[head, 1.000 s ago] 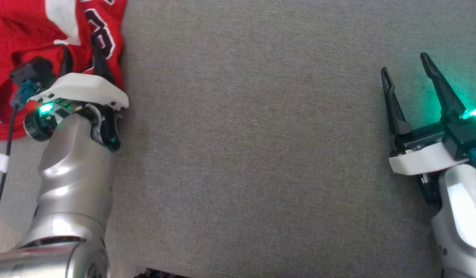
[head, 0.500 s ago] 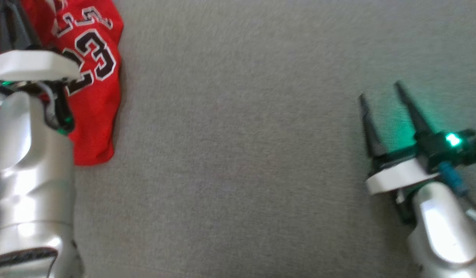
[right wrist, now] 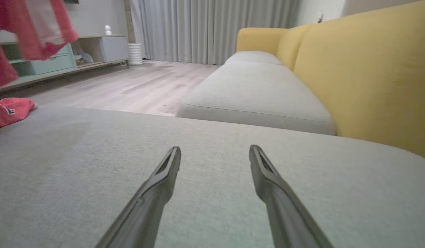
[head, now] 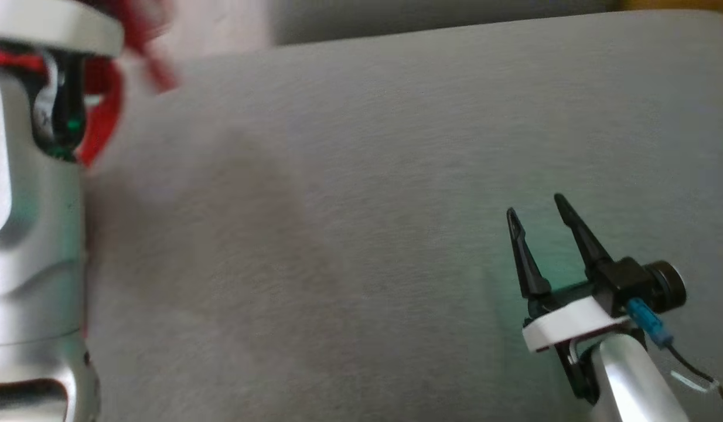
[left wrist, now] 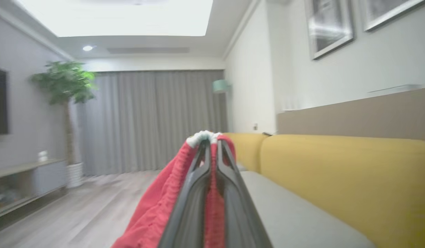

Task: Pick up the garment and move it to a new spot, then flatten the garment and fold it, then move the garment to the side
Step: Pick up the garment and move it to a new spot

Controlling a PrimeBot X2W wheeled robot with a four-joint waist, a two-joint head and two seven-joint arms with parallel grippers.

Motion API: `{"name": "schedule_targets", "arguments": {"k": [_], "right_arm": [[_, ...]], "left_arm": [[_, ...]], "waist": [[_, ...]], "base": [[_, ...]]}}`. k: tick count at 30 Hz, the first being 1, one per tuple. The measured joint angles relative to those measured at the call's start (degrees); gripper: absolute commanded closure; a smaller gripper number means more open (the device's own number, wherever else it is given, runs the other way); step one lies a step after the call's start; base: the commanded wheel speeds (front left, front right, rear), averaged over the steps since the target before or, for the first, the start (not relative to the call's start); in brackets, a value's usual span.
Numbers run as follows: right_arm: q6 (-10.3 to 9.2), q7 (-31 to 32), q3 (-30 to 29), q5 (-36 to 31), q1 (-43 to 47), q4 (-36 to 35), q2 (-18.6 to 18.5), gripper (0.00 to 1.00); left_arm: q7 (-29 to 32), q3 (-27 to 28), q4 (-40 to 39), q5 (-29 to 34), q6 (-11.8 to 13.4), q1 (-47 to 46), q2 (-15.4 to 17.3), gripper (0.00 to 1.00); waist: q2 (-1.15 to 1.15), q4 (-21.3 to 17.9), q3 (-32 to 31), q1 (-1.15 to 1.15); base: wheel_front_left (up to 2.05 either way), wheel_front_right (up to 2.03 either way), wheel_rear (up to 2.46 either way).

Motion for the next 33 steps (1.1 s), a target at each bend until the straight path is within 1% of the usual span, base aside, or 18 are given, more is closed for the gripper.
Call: {"name": "schedule_targets", "arguments": {"k": [2, 5, 9, 12, 14, 17, 19, 20, 21, 24, 26, 28, 30, 33], "right_arm": [[0.00, 0.0, -0.2, 0.0, 0.5, -0.1, 0.1, 0.00], [0.00, 0.0, -0.3, 0.3, 0.5, -1.0, 0.2, 0.00], [0.00, 0.0, 0.0, 2.5, 0.5, -1.5, 0.3, 0.00], [0.00, 0.0, 0.7, 3.6, 0.5, -1.6, 0.3, 0.00], [0.00, 0.0, 1.0, 4.2, 0.5, -1.6, 0.3, 0.00], [0.00, 0.0, 1.0, 4.6, 0.5, -1.5, 0.3, 0.00], [0.00, 0.0, 1.1, 4.6, 0.5, -1.2, 0.4, 0.00], [0.00, 0.0, 1.1, 4.6, 0.5, -1.0, 0.4, 0.00], [0.00, 0.0, 1.1, 4.6, 0.5, -0.5, 0.5, 0.00], [0.00, 0.0, 0.8, 4.4, 0.5, 0.0, 0.6, 0.00], [0.00, 0.0, 0.2, 4.3, 0.8, 0.1, 0.7, 0.00], [0.00, 0.0, -1.0, 4.0, 1.6, 0.0, 0.7, 0.00], [0.00, 0.0, -1.7, 4.0, 2.6, 0.0, 0.7, 0.00], [0.00, 0.0, -2.3, 4.3, 4.5, 0.0, 0.8, 0.00]], "left_arm": [[2.7, -2.1, -2.5, -1.3, 0.0, -1.1, -0.2, 1.00], [5.1, -5.4, -3.3, -2.9, -0.1, -2.3, -1.1, 1.00], [4.9, -9.4, -1.1, -4.4, -0.1, -2.9, -3.2, 1.00], [2.9, -13.9, 1.3, -4.9, -0.1, -1.6, -4.5, 1.00], [1.2, -17.6, 2.9, -4.9, -0.2, 1.1, -4.8, 1.00], [-3.2, -24.3, 6.7, -4.6, -0.5, 8.5, -5.0, 1.00], [-7.3, -29.7, 10.4, -2.2, -0.5, 14.6, -5.0, 1.00], [-9.6, -32.0, 12.4, -0.9, -0.5, 17.6, -5.1, 0.88], [-13.6, -34.9, 17.0, 0.1, -0.3, 23.2, -6.4, 0.00], [-16.3, -36.6, 22.2, 0.5, 1.4, 28.7, -7.9, 0.00], [-17.1, -36.2, 22.6, -0.1, 2.9, 30.6, -8.4, 0.00], [-17.2, -33.8, 18.4, -1.9, 4.0, 32.7, -8.8, 0.00], [-17.2, -30.3, 12.3, -2.0, 6.1, 35.1, -9.4, 0.00], [-17.3, -24.9, 4.3, -1.2, 8.4, 40.5, -9.7, 0.00]], "waist": [[0.00, -3.1, -1.2, 0.01], [0.00, -7.6, -2.4, 0.01], [0.00, -13.0, -3.0, 0.01], [0.00, -16.0, -2.7, 0.01], [0.00, -17.4, -2.2, 0.01], [0.00, -18.2, -0.8, 0.02], [0.00, -17.9, 0.1, 0.03], [0.00, -17.6, 0.3, 0.03], [0.00, -16.6, 0.7, 0.02], [0.00, -14.6, 1.0, 0.02], [0.00, -13.1, 0.8, 0.02], [0.00, -11.4, 0.4, 0.02], [0.00, -9.5, -0.2, 0.02], [0.00, -6.7, -1.5, 0.02]], "base": [[0.00, 0.00, 0.00], [0.00, 0.00, 0.00], [0.00, 0.00, 0.00], [0.00, 0.00, 0.00], [0.00, 0.00, 0.00], [0.00, 0.00, 0.00], [0.00, 0.00, 0.00], [0.00, 0.00, 0.00], [0.00, 0.00, 0.00], [0.00, 0.00, 0.00], [0.00, 0.00, 0.00], [0.00, 0.00, 0.00], [0.00, 0.00, 0.00], [0.00, 0.00, 0.00]]}}
